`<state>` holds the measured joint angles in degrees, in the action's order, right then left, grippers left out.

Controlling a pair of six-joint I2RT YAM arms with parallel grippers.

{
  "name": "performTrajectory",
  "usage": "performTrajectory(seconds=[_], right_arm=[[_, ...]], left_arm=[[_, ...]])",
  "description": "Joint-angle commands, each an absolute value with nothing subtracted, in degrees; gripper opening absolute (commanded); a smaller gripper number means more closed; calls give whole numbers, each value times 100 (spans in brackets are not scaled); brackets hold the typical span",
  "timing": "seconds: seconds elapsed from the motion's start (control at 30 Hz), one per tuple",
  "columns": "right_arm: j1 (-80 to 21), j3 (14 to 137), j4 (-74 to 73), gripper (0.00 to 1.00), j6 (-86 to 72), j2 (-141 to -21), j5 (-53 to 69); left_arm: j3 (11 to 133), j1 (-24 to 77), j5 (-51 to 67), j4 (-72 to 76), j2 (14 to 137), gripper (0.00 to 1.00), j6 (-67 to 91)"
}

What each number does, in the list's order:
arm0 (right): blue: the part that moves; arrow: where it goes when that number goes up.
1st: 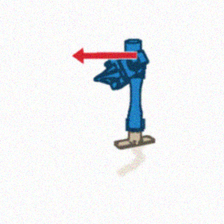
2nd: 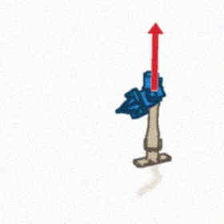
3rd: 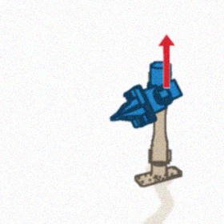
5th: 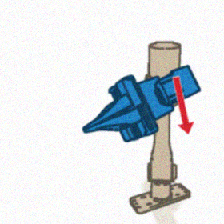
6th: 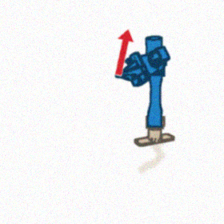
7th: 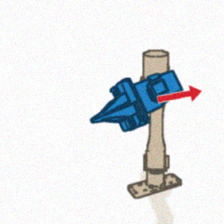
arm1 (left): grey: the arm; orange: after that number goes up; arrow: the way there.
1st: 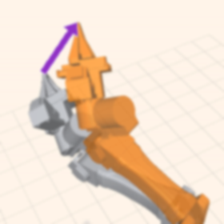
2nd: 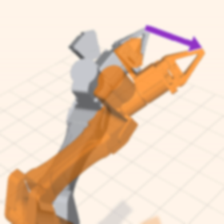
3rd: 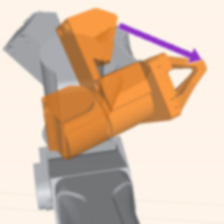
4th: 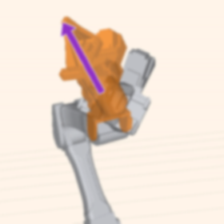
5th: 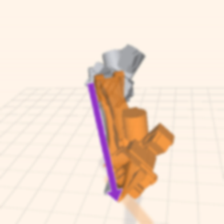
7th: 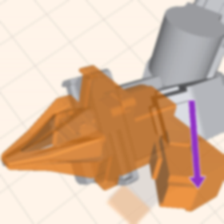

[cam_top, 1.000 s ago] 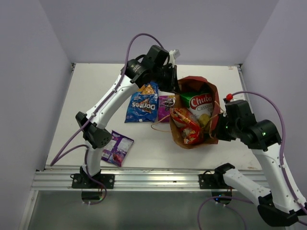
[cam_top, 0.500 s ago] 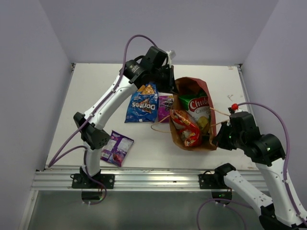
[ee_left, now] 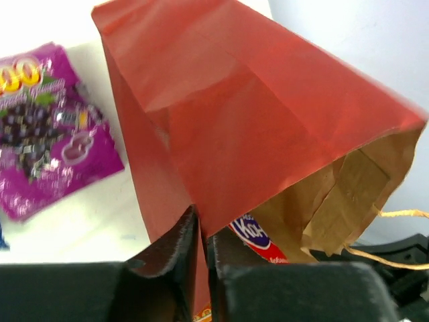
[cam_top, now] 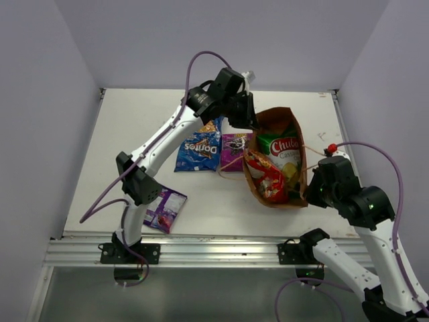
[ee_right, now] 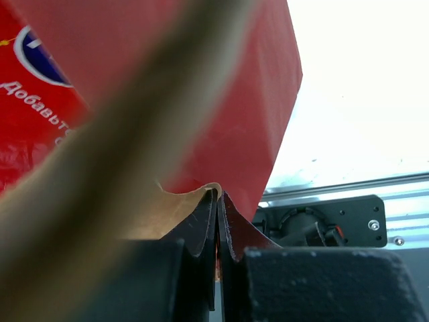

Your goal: Place the snacks into the paper bag

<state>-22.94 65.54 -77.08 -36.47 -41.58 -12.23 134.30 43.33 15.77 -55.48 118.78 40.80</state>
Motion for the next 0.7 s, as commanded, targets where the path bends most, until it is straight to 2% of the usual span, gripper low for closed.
performTrajectory(seconds=[0.0, 0.1, 0.37, 0.53, 0.67], right_arm=[[-2294, 6724, -7612, 0, -3691, -4236, -1669], [-2294, 6741, -7541, 0, -3683, -4289, -1723], [-2294, 6574, -7409, 0, -3683, -4280, -1775], [-2294, 6504, -7304, 0, -3683, -4315, -1749], [-2294, 6478, -7207, 0, -3683, -4351, -1679]], left_arm=[[13755, 4333, 1819, -4352, 11883, 18, 4043], [13772, 4350, 1933, -3851, 11944, 24, 4043], [13966, 4430, 2135, -3129, 12111, 18, 4254], [13957, 4438, 2180, -3094, 12164, 18, 4271], [13966, 4438, 1612, -3758, 12024, 18, 3887]])
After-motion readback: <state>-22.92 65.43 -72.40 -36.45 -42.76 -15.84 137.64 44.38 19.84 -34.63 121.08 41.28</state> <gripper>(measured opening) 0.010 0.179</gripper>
